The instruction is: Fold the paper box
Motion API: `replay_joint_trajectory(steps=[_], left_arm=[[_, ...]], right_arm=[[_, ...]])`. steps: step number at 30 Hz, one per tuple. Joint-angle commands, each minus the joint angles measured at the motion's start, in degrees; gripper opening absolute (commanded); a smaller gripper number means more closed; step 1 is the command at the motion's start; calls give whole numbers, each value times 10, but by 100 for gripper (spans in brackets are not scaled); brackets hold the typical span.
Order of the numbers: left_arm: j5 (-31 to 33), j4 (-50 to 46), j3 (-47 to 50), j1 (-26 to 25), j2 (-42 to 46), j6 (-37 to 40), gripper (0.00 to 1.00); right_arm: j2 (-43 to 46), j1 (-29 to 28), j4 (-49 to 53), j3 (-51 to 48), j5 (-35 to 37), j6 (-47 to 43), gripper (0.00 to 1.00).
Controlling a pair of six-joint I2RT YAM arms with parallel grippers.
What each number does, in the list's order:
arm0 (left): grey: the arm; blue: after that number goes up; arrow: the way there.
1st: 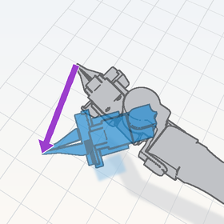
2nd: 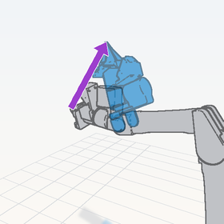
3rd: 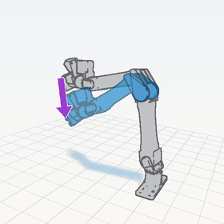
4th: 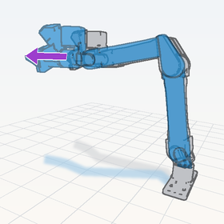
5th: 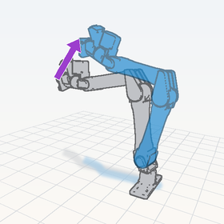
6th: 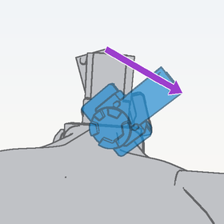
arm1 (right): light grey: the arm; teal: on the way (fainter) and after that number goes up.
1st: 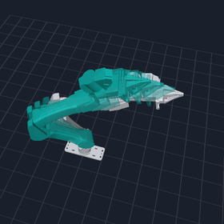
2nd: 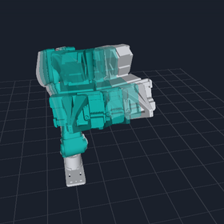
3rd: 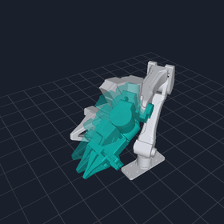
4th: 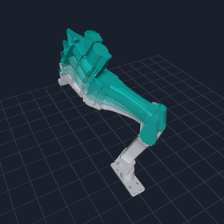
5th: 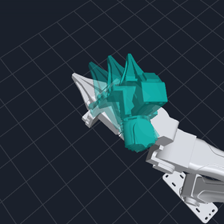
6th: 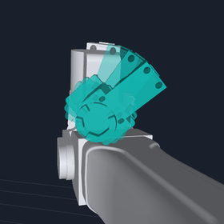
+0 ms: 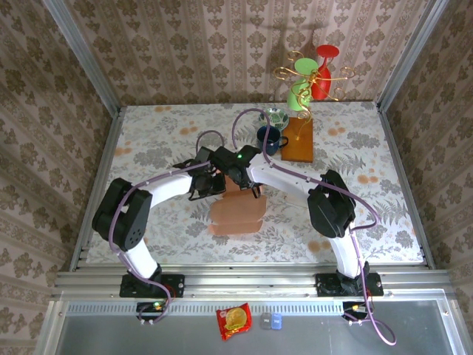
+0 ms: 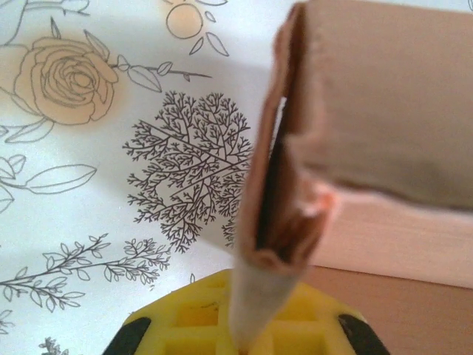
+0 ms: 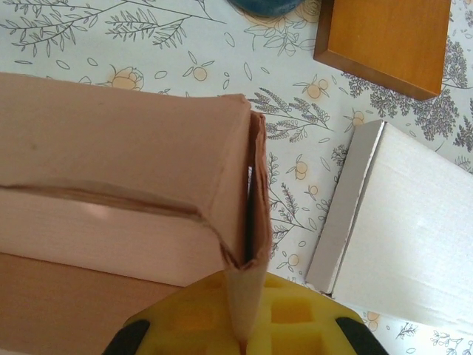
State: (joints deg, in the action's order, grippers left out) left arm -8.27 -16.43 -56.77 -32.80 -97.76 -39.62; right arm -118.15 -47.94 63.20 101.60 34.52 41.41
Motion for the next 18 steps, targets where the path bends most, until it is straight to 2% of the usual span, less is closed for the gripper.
replay_joint_trajectory(steps=[1,3,6,10,14,18], left_arm=[[88,-70,13,-2,-10,-28,0],[85,-62,13,-3,-6,-29,0],[85,-64,9,-3,-5,-29,12],[88,-69,6,-3,-1,-24,21],[97,-62,9,-3,38,-13,40],[78,-52,4,7,68,13,45]], right_arm=[[-12,-1,52,4,25,20,0],[-10,-1,51,3,24,20,0],[-9,0,50,1,24,20,0],[-8,-1,49,-1,23,20,0],[-8,0,48,0,19,17,0],[-8,0,46,-1,18,16,0]])
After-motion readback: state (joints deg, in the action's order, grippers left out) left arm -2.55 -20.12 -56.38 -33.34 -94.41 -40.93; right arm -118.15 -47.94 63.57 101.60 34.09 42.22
